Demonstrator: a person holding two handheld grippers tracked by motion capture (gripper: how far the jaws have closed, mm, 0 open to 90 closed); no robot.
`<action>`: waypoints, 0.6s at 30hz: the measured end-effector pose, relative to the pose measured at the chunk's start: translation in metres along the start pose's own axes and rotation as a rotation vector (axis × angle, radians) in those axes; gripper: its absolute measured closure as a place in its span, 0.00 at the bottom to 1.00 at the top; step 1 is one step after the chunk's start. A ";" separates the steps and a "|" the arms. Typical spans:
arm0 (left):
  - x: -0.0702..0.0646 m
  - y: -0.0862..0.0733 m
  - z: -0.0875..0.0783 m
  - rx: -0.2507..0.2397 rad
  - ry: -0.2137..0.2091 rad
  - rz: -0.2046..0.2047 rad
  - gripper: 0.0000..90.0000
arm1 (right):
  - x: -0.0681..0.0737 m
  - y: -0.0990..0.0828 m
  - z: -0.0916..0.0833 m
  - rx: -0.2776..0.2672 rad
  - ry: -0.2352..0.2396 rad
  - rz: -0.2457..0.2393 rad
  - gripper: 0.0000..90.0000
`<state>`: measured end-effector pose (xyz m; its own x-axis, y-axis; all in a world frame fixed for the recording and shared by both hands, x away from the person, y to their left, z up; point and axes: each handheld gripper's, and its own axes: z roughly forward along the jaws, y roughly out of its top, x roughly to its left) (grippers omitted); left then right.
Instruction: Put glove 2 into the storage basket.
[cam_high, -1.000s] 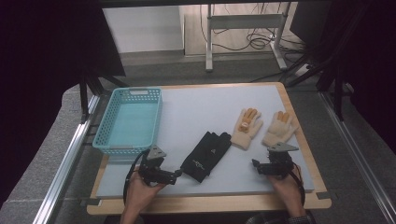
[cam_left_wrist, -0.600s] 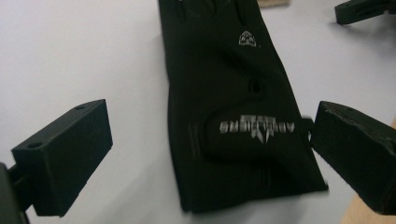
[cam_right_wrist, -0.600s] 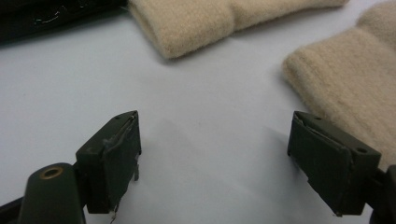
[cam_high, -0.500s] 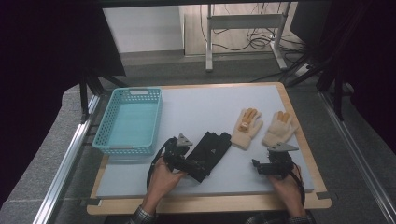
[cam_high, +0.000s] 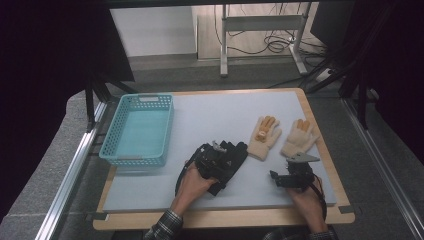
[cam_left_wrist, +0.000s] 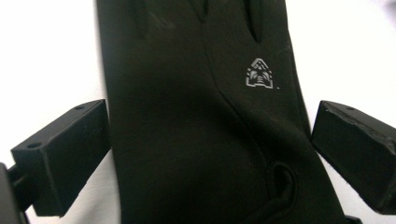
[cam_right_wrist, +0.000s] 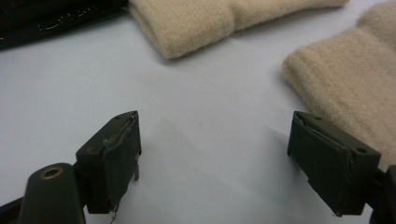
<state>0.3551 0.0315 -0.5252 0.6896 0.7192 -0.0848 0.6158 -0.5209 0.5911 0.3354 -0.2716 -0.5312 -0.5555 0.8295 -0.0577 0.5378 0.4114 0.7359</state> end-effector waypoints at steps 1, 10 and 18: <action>-0.004 -0.001 0.002 0.017 0.028 0.020 0.00 | 0.000 0.000 0.000 0.001 0.000 0.002 0.19; -0.001 -0.002 0.003 0.031 0.052 0.013 0.06 | 0.000 0.000 0.000 0.000 0.000 0.000 0.19; 0.009 -0.006 -0.010 -0.004 0.098 0.009 0.61 | 0.000 0.000 0.000 0.001 -0.001 0.000 0.19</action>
<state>0.3540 0.0459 -0.5216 0.6547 0.7559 -0.0007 0.6078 -0.5259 0.5949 0.3352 -0.2715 -0.5313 -0.5550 0.8298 -0.0585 0.5381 0.4118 0.7354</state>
